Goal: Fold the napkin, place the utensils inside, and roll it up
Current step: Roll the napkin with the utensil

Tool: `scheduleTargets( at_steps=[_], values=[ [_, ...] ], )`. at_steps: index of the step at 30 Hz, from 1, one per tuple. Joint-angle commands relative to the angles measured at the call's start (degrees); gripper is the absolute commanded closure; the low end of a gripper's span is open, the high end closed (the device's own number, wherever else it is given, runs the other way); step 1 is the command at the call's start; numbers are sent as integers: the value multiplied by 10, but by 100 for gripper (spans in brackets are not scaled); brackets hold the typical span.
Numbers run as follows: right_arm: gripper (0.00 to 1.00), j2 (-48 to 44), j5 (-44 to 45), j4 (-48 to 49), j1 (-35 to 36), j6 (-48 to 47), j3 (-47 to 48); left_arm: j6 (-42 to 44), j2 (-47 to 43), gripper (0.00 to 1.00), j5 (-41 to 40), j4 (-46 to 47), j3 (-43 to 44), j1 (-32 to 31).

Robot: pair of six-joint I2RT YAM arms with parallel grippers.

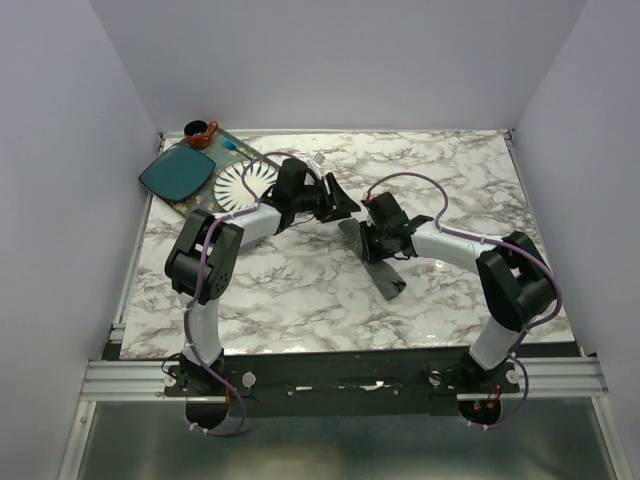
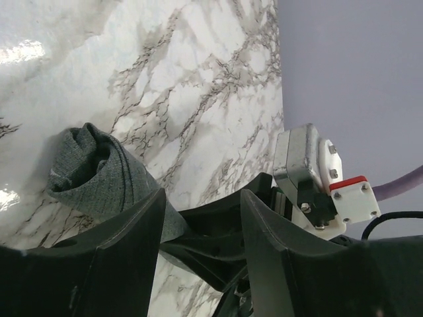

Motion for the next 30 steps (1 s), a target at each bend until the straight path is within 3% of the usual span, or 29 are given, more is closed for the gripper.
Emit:
scheduleTargets(
  at_steps=[1,16,27,30],
  values=[
    [63,12,-30,-26,-2,-5,-21,-24,30,43,25,41,-11,-16],
    [53,-10,2,-76,1,-26,4,-4,76,45,-14,37,-45,-22],
    [20,-22,106,-163,43,-63,66,3,80,45,-15,25,-33,-19],
    [16,-7,113,-168,47,-71,79,5,81,45,-14,22,-31,-19]
  ],
)
